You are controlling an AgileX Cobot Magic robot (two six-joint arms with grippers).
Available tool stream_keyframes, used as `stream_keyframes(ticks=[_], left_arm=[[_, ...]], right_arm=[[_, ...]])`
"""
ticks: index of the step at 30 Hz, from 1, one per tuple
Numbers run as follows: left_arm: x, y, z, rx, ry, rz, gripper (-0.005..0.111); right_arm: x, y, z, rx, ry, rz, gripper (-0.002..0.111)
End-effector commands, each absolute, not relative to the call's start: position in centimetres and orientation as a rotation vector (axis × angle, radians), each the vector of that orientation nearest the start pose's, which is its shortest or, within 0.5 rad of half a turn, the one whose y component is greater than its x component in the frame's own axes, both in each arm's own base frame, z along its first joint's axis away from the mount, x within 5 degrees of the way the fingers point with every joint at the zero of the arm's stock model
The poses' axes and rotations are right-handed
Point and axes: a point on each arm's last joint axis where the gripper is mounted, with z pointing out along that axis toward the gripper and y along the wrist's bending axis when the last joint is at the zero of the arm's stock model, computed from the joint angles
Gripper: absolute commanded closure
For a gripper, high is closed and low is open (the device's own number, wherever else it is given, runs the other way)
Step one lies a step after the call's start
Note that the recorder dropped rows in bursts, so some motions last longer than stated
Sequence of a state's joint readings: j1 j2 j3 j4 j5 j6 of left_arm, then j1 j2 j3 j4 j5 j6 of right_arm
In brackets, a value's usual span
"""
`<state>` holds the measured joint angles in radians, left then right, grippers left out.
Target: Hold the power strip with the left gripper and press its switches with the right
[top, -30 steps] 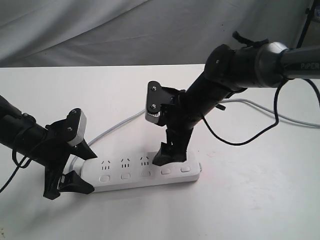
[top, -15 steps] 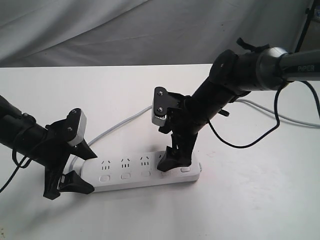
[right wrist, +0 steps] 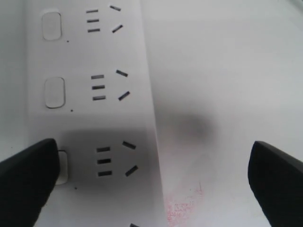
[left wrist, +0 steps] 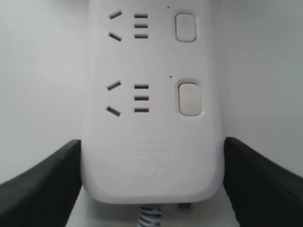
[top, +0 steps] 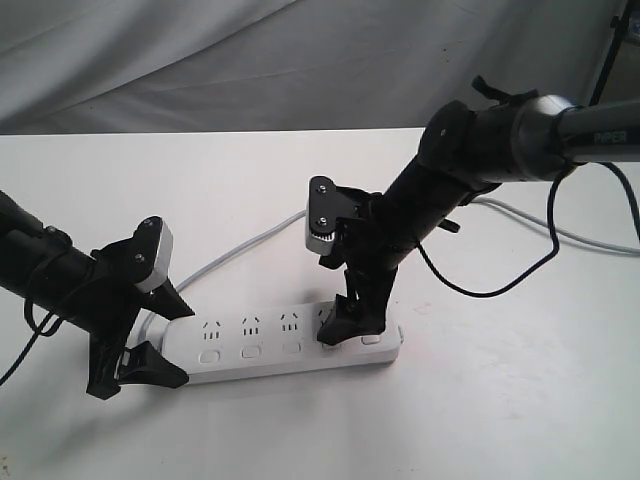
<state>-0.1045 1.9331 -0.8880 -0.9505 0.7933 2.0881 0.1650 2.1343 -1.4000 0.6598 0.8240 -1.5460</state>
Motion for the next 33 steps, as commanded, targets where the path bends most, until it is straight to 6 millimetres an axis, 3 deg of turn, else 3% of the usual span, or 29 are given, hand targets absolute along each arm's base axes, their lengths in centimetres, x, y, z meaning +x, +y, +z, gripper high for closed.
stream_keyframes(ticks=[1, 9, 12, 19, 29, 33], left_arm=[[30.0, -8.3, 10.6, 1.754, 1.996, -0.589, 0.107], [30.0, -8.3, 10.6, 1.754, 1.996, -0.589, 0.107], [30.0, -8.3, 10.6, 1.754, 1.996, -0.589, 0.107], [30.0, -8.3, 10.6, 1.754, 1.996, -0.589, 0.107], [30.0, -8.3, 10.6, 1.754, 1.996, -0.589, 0.107], [30.0, -8.3, 10.6, 1.754, 1.996, -0.589, 0.107]], right_arm=[[40.2, 10.3, 11.3, -1.704, 2.182, 0.388, 0.005], [39.6, 10.9, 9.9, -1.758, 2.144, 0.237, 0.005], [39.6, 11.0, 10.0, -1.750, 2.150, 0.253, 0.005], [39.2, 11.3, 12.5, -1.725, 2.124, 0.304, 0.005], [38.6, 11.8, 17.6, -1.621, 2.050, 0.331, 0.005], [38.5, 11.8, 18.3, -1.605, 2.039, 0.330, 0.005]])
